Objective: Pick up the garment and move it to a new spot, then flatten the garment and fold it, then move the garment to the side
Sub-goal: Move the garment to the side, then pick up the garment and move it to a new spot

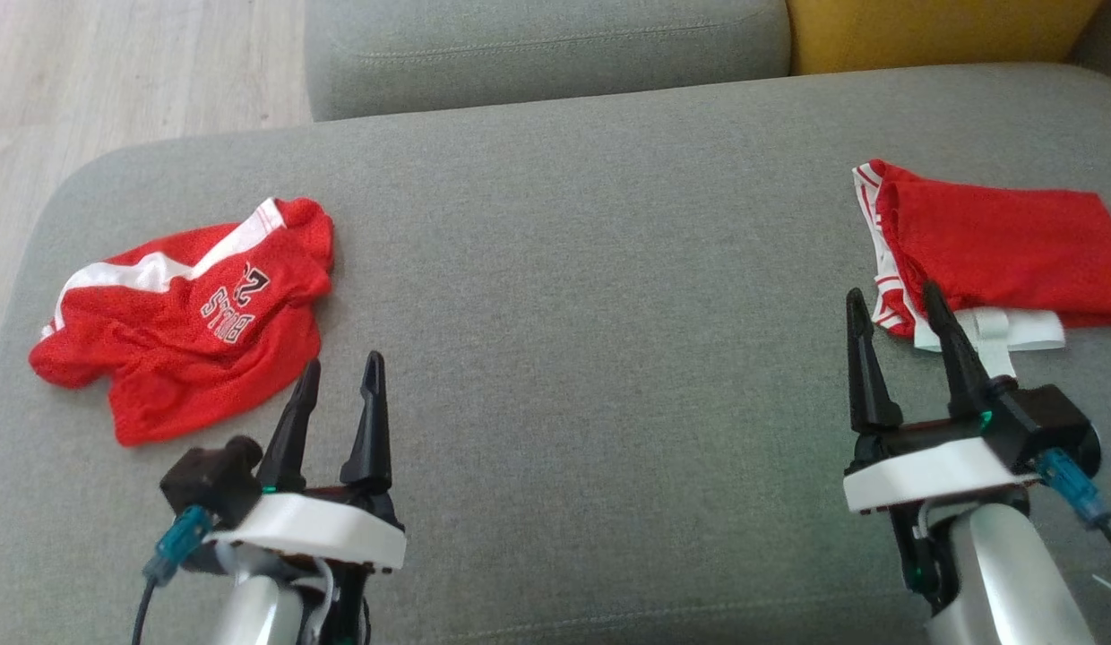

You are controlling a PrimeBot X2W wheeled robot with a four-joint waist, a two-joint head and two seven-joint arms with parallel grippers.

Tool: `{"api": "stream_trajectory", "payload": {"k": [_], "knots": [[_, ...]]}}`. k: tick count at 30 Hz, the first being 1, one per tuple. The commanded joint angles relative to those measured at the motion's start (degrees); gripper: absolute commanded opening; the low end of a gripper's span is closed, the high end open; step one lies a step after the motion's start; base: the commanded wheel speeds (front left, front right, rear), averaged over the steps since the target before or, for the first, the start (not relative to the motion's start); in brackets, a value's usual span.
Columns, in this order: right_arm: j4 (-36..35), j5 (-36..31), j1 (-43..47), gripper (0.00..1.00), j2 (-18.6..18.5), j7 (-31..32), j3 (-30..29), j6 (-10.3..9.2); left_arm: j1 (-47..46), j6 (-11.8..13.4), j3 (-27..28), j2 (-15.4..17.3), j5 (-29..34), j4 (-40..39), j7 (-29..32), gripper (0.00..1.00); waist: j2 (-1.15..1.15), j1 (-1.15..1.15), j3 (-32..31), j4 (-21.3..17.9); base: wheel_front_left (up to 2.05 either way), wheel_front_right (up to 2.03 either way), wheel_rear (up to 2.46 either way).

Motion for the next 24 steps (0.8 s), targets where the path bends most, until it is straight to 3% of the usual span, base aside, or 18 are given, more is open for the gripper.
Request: {"api": "stream_trajectory", "payload": {"k": [1,13,24], "knots": [[-2.3,0.6,-0.7,1.00,0.1,-0.6,1.6,0.20,-1.6,0.3,1.5,0.4,0.5,-2.0,-0.3,1.00,0.00,0.00,0.0,0.0,0.00,0.00,0.00],[-1.9,1.3,-0.4,1.00,0.1,-0.6,2.6,0.20,-2.0,0.4,1.7,0.4,0.3,-1.8,-0.3,1.00,0.00,0.00,0.2,1.2,0.00,0.00,0.00],[-0.9,1.8,0.0,1.00,0.1,-0.6,5.5,0.20,-2.2,1.2,4.3,0.4,0.8,-1.9,-0.3,1.00,0.00,0.00,-0.6,8.9,0.00,0.00,0.00]]}}
